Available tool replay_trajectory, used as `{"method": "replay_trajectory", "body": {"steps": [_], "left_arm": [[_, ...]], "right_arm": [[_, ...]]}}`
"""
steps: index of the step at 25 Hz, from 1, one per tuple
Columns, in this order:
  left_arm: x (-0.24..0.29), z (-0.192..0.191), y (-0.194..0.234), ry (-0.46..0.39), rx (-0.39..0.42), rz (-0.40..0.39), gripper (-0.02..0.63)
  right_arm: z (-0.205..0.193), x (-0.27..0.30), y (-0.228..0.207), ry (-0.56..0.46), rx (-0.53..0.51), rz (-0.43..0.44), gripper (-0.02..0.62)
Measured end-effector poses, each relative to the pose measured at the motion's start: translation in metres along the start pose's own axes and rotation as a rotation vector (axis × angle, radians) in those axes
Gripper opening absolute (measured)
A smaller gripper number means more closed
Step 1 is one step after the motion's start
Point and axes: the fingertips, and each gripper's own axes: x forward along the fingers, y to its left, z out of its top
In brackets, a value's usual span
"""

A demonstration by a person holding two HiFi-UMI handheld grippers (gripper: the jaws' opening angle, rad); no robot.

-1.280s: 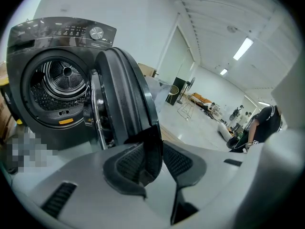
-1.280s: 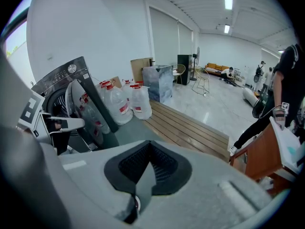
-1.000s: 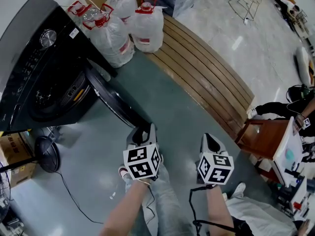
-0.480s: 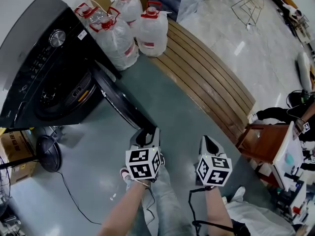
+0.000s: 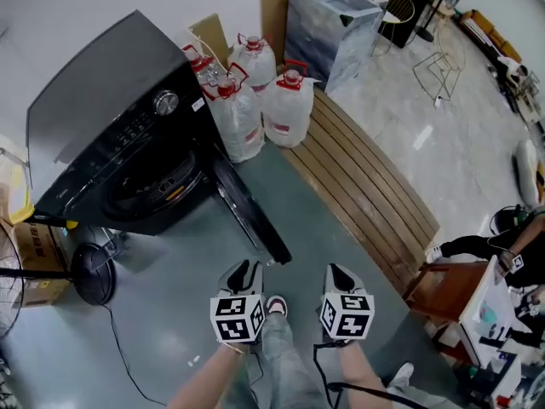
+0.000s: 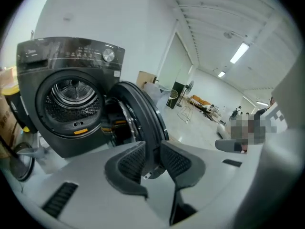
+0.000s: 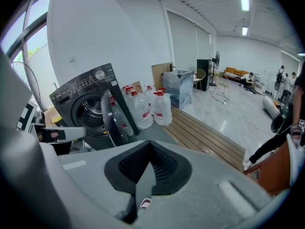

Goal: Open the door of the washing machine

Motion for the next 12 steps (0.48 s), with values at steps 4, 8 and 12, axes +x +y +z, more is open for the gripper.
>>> {"method": "replay_trajectory", "body": {"steps": [4,8,12], "left_arm": [[-0.063,0.033,0.036,-0.068,-0.002,0.08,0.085],[-0.133,0.066,0.074,-0.167,-0.007,0.166,0.049],[-0.202,0.097,0.107,-0.268,0.0,0.259,0.043]], "right_arm": [[0.022,-0.021,0.055,-0.002,-0.077,0.09,0.005],[0.05,-0.044,0.113,-0.031,-0.169,0.174,0.005],[0.087,-0.065,0.165,-0.076,-0.242,0.239,0.005]]}}
